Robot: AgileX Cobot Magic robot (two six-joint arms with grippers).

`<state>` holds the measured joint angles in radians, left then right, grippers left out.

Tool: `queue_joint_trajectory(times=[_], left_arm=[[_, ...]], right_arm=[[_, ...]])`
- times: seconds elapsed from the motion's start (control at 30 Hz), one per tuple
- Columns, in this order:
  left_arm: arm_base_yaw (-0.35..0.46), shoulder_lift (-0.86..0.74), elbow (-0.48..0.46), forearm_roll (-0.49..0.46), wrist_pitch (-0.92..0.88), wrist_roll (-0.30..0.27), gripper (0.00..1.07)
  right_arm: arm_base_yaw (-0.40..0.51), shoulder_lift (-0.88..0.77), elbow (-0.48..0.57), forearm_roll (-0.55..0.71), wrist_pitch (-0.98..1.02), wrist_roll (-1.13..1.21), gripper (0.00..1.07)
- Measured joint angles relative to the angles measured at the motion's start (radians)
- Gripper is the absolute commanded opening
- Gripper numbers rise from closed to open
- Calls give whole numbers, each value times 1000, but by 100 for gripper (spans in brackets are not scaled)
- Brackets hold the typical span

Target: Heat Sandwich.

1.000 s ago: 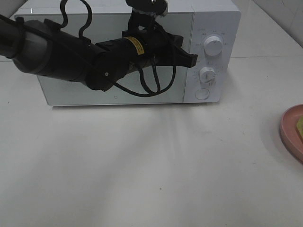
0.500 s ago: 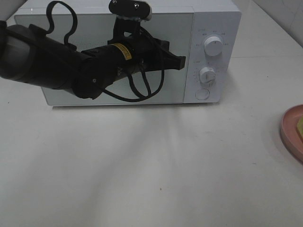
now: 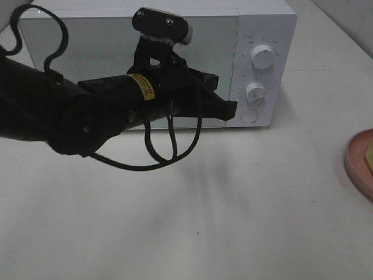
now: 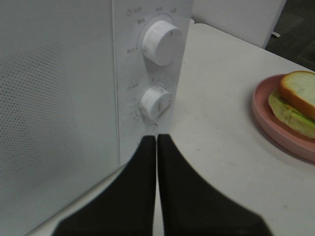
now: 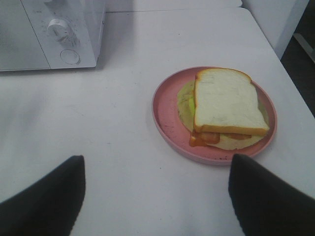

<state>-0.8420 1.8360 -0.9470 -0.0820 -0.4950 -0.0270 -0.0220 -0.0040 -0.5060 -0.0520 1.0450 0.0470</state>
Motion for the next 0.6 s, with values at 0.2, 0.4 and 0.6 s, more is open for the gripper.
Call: queue_joint_trajectory(times=[0.2, 0.4, 0.6], left_arm=[[-19, -77, 34, -9, 203, -10, 89], [-23, -171, 34, -17, 507, -38, 103], [-23, -250, 34, -3, 763, -39, 103]], right_arm=[[0, 0, 0, 0, 0, 0, 76], [0, 0, 0, 0, 0, 0, 76], [0, 0, 0, 0, 0, 0, 76]])
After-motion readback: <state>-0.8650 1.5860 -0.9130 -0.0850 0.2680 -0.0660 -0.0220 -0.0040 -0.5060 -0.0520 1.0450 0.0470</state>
